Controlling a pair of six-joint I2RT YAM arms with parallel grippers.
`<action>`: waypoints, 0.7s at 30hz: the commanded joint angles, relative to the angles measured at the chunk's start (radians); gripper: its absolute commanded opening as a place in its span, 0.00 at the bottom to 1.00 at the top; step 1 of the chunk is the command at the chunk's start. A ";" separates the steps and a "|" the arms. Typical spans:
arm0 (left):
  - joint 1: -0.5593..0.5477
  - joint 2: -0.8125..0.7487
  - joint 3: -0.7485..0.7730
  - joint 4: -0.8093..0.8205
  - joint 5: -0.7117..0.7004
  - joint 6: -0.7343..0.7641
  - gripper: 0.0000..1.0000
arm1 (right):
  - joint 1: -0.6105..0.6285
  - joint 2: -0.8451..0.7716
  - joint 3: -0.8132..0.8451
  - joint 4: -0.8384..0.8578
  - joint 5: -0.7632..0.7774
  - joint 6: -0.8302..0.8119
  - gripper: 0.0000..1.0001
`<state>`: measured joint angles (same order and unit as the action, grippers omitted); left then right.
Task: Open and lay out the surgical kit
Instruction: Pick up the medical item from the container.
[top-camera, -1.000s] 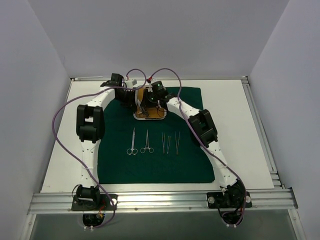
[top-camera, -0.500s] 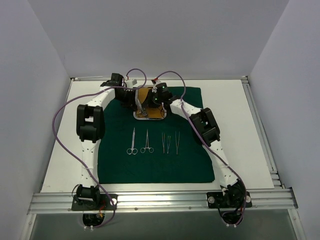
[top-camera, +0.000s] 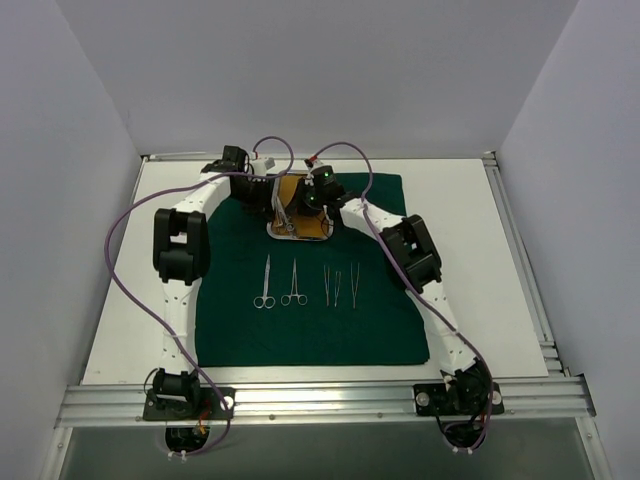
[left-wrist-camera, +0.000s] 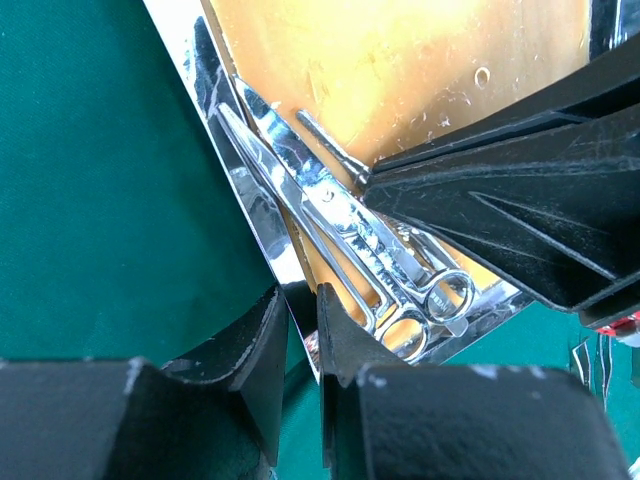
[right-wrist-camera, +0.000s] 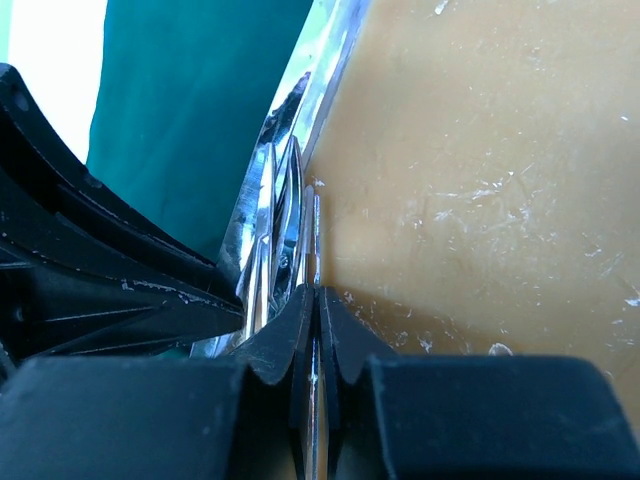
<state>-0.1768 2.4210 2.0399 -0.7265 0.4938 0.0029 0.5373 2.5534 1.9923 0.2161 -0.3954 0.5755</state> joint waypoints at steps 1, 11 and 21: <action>-0.015 0.026 0.011 0.024 -0.015 0.037 0.20 | -0.011 -0.082 -0.029 -0.093 0.108 -0.020 0.00; -0.015 0.012 -0.012 0.027 -0.015 0.036 0.19 | -0.023 -0.108 0.008 -0.115 0.225 -0.063 0.00; -0.015 -0.028 -0.049 0.078 0.006 -0.030 0.20 | -0.074 -0.268 -0.078 -0.027 0.187 -0.020 0.00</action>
<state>-0.1795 2.4142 2.0132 -0.6819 0.5060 -0.0319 0.4965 2.4348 1.9049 0.1493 -0.2058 0.5407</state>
